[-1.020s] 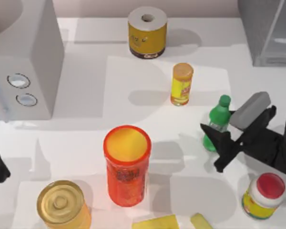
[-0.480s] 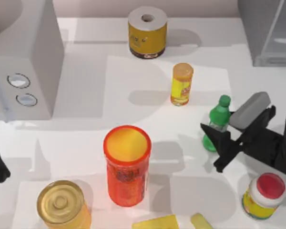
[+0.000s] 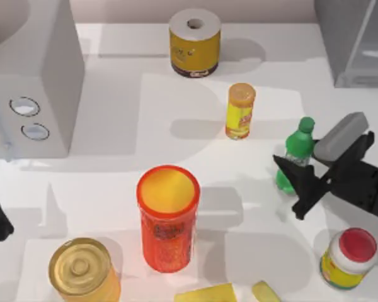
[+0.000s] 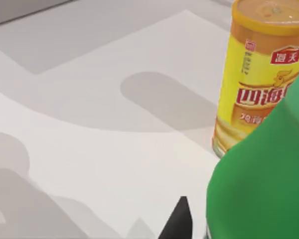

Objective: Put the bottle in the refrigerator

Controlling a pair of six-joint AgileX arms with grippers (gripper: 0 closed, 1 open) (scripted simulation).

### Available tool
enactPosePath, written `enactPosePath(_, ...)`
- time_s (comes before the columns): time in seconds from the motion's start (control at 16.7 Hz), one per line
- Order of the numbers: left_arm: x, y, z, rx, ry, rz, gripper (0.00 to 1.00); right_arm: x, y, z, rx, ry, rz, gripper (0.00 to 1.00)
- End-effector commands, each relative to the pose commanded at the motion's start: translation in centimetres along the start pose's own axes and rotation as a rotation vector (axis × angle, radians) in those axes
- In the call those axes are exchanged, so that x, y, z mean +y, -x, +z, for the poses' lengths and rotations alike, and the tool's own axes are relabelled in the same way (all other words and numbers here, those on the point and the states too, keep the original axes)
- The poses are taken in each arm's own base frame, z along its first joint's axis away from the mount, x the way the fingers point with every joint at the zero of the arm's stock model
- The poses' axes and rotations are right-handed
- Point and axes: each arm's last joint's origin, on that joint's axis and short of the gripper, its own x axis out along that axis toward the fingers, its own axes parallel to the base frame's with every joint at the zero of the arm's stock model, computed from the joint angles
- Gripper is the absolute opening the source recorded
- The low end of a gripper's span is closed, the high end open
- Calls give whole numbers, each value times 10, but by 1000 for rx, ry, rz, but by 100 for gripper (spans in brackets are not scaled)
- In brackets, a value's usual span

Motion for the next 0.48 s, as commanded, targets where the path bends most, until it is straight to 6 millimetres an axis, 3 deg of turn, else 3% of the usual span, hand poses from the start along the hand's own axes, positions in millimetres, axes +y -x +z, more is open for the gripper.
enactPosePath(0.48,0,0,0,0,0,0,100,-49,58,17,12,-6,4,1)
